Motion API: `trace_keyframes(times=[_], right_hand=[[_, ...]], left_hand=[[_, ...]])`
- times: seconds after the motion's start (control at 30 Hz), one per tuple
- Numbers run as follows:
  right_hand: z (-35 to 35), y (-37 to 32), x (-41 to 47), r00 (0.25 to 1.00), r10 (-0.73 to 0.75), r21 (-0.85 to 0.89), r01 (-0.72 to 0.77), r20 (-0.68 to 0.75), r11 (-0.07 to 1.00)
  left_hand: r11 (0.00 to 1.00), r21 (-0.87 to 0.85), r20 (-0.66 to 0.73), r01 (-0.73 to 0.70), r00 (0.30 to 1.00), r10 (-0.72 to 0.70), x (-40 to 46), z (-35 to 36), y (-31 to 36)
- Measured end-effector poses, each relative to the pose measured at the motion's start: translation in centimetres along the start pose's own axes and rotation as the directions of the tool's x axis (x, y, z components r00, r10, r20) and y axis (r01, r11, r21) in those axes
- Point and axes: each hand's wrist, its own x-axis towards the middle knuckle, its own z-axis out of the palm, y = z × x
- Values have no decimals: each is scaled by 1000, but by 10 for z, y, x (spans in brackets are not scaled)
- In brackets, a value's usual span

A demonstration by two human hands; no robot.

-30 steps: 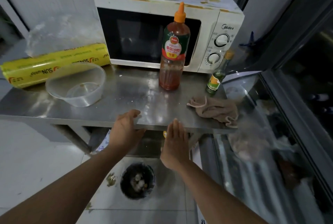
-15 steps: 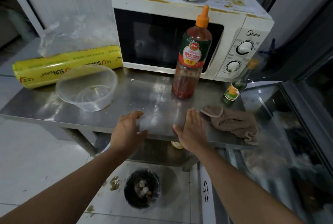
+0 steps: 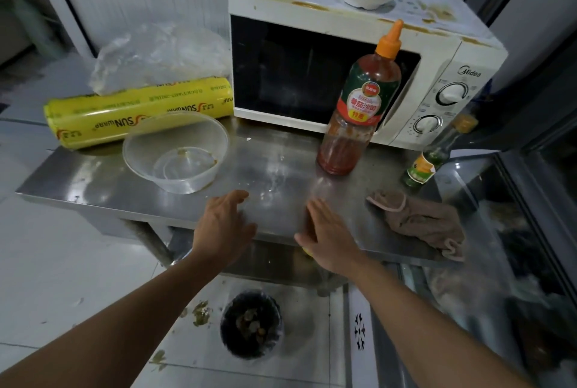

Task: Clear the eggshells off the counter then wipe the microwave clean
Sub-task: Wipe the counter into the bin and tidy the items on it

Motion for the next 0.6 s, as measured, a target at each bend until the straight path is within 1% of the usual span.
trace_keyframes(times=[0.07,0.13,0.23,0.3,0.4,0.6], right_hand=[[1,-14,0,996,-87,59,85,30,995],[-7,-24,3,995,-102,125,101,1,987],[-26,-32,18,992,-94,126,104,-78,987],[-39,-35,33,989,-109,99,118,-97,988],[-54,-44,64,987,-143,89,149,-71,985],[-65,-61,142,962,-272,86,271,4,959]], left_hand=[[1000,-8,4,20,1000,-19,2,-5,0],[999,-25,7,26,1000,-26,2,-11,0],[998,-65,1,23,1000,-23,4,-19,0],[995,-87,-9,38,999,-39,4,-24,-1],[994,-62,-23,92,995,-93,7,-30,-1],[981,-23,-85,194,977,-195,14,-26,7]])
